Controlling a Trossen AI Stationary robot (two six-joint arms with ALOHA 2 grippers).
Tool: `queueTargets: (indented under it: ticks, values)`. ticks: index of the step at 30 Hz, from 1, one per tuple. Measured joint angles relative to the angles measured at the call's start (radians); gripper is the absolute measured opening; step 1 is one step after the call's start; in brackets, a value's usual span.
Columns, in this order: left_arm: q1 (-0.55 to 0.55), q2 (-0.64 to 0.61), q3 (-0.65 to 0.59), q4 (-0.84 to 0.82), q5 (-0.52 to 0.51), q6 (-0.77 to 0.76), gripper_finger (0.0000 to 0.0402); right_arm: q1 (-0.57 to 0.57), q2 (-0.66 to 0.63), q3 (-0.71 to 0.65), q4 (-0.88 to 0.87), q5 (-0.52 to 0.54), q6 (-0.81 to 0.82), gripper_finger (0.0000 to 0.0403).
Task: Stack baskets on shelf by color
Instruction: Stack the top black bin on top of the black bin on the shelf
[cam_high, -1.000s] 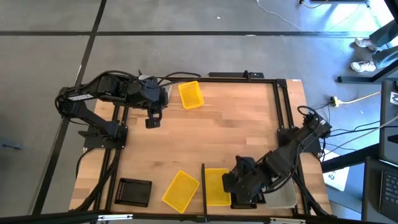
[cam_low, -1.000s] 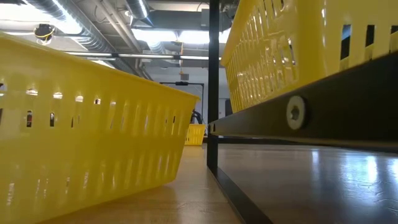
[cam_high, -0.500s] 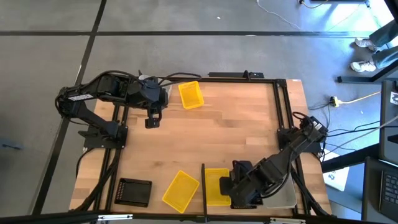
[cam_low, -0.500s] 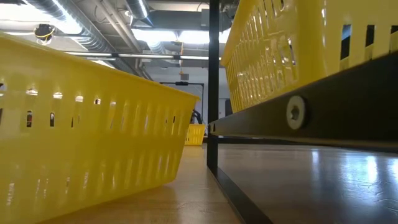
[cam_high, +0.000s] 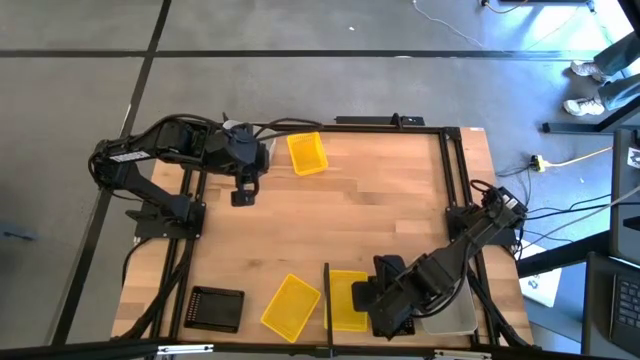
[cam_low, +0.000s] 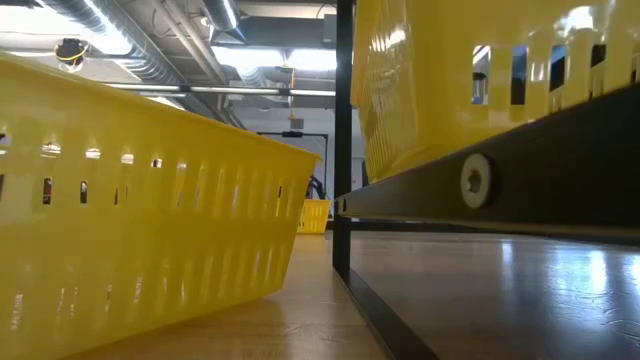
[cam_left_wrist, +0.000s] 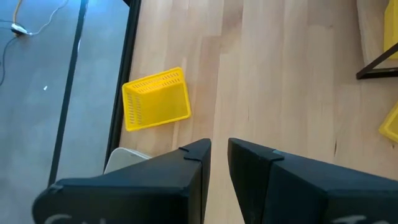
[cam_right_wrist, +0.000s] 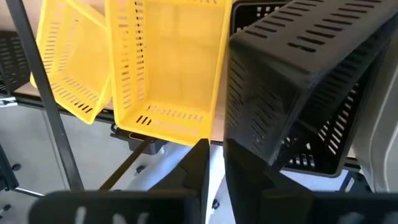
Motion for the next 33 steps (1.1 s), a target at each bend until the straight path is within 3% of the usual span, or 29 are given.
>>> queueTargets:
  ticks: [7, 13, 16, 22, 26, 33]
  values:
    - [0.0, 0.0, 0.0, -0.005, 0.0, 0.0, 0.0047, -0.005, 0.0, 0.013, -0.031, 0.06, -0.033, 0.0045]
    - [0.0, 0.0, 0.0, -0.005, 0.0, 0.0, 0.0047, -0.009, -0.002, 0.089, -0.111, 0.13, -0.084, 0.0005]
    - [0.0, 0.0, 0.0, -0.005, 0.0, 0.0, 0.0047, -0.008, -0.003, 0.105, -0.11, 0.137, -0.08, 0.0018]
    - [0.0, 0.0, 0.0, -0.005, 0.0, 0.0, 0.0047, -0.006, -0.002, 0.097, -0.11, 0.072, -0.1, 0.0042]
    - [0.0, 0.0, 0.0, -0.005, 0.0, 0.0, 0.0047, -0.014, -0.002, 0.097, -0.126, -0.026, -0.15, 0.0047]
    - [0.0, 0.0, 0.0, -0.005, 0.0, 0.0, 0.0047, -0.027, -0.002, 0.097, -0.136, -0.034, -0.158, 0.0048]
